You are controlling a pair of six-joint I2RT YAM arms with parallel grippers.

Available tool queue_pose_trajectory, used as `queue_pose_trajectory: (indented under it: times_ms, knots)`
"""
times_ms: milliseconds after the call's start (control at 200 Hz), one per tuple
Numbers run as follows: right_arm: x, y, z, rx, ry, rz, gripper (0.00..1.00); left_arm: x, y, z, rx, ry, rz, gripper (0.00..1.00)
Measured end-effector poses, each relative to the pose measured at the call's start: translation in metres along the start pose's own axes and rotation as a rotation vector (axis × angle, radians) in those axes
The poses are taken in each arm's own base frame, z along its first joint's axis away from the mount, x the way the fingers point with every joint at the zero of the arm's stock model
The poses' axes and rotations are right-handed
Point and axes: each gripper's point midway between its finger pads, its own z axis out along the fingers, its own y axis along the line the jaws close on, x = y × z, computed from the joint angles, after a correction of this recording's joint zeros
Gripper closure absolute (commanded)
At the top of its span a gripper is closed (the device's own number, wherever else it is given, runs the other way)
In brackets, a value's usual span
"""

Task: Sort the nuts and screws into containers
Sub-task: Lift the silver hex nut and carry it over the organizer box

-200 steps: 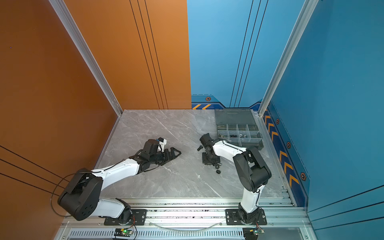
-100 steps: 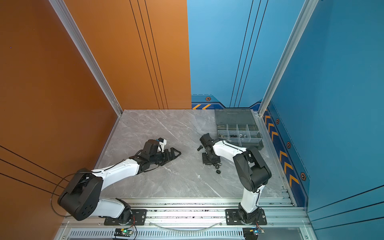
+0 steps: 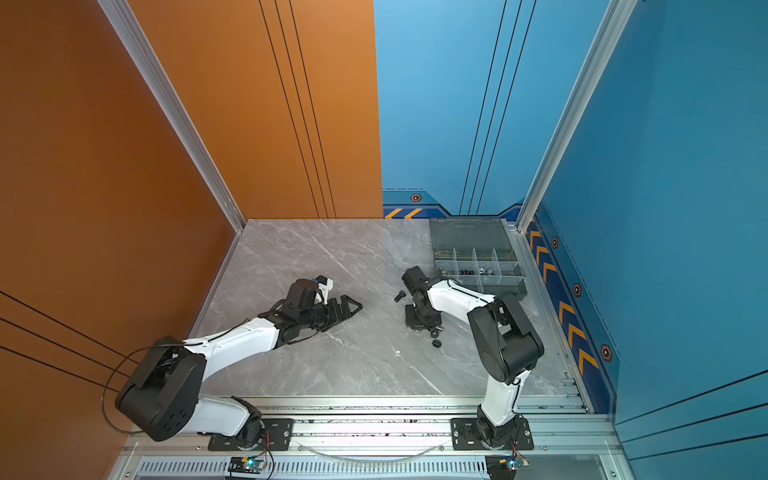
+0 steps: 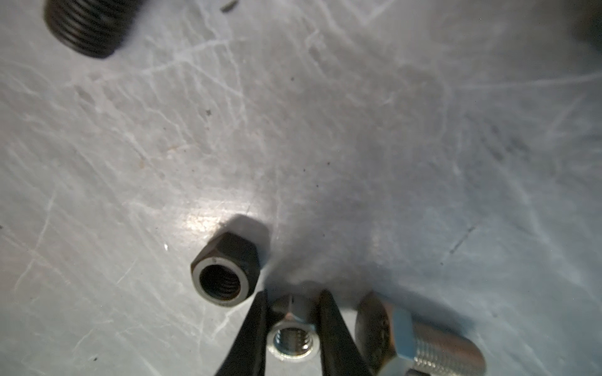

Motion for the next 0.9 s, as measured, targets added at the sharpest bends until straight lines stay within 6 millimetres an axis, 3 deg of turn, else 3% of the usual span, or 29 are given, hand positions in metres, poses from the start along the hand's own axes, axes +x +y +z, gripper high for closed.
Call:
queue_pose_trajectory:
  times_ms: [150,320,405,596,741,896]
  knots:
    - [-0.01,-0.005,-0.021,-0.062,-0.019,0.034,1.0,0.0,0.0,0.0,0.001,0.0,0.0,0.02]
    - [-0.057,-0.027,-0.07,-0.124,-0.153,0.098,1.0,0.0,-0.001,-0.002,0.004,-0.004,0.002,0.02]
    - [-0.083,-0.055,-0.092,-0.133,-0.223,0.163,1.0,-0.001,-0.002,-0.004,0.008,-0.01,0.003,0.02]
    - [-0.134,-0.142,-0.131,-0.104,-0.348,0.341,1.0,-0.003,-0.002,-0.005,0.009,-0.015,0.002,0.02]
    - [-0.16,-0.192,-0.132,-0.057,-0.378,0.428,1.0,-0.003,-0.002,-0.005,0.008,-0.014,0.001,0.02]
    - [-0.18,-0.226,-0.12,-0.034,-0.373,0.485,1.0,-0.003,-0.002,-0.005,0.008,-0.014,0.001,0.02]
